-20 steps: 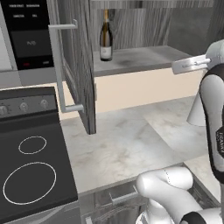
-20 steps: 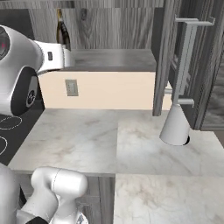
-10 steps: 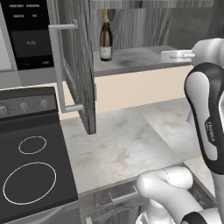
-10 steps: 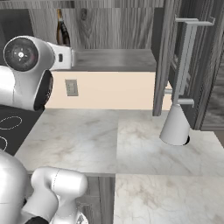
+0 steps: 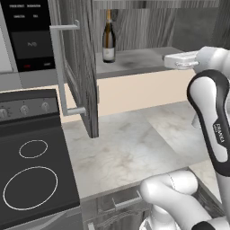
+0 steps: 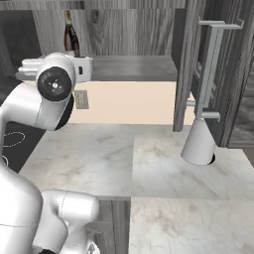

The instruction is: Open the cabinet directly in front. Then move the wine and the mug to the dining counter with the candle on it.

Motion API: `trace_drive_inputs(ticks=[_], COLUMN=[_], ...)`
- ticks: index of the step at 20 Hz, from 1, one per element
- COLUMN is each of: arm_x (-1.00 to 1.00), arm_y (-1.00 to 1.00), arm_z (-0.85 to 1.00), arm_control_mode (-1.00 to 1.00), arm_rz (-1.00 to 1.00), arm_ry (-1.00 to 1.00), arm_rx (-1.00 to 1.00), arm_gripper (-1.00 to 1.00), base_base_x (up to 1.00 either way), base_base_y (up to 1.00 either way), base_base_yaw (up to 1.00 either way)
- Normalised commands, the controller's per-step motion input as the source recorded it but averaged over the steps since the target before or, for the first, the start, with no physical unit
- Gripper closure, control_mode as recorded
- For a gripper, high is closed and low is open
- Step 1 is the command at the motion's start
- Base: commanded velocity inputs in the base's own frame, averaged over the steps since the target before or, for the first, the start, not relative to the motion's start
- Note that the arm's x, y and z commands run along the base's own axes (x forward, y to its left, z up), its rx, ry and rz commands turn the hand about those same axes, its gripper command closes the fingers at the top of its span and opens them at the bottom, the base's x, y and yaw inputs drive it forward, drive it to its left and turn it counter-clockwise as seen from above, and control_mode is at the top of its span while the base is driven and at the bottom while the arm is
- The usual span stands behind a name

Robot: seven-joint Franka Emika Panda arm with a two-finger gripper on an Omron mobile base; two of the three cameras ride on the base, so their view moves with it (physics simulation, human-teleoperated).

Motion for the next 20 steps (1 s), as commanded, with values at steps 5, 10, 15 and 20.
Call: trace_drive_inputs(ticks=[5, 10, 15, 20], arm_x=[0.15, 0.18, 0.28, 0.59], arm_y=[0.0, 0.0, 0.0, 0.0], arm_z=[0.29, 0.15, 0.0, 0.0], arm_control_mode=[-1.0, -1.0, -1.0, -1.0], arm_rz=[0.1, 0.05, 0.0, 0.0], arm_ry=[0.0, 0.01, 0.05, 0.13], arm_rx=[0.0, 0.0, 0.0, 0.01], arm_gripper=[-1.0, -1.0, -1.0, -1.0], base_base_x=[0.0, 0.0, 0.0, 0.0], base_base_y=[0.0, 0.0, 0.0, 0.0], base_base_yaw=[0.0, 0.0, 0.0, 0.0])
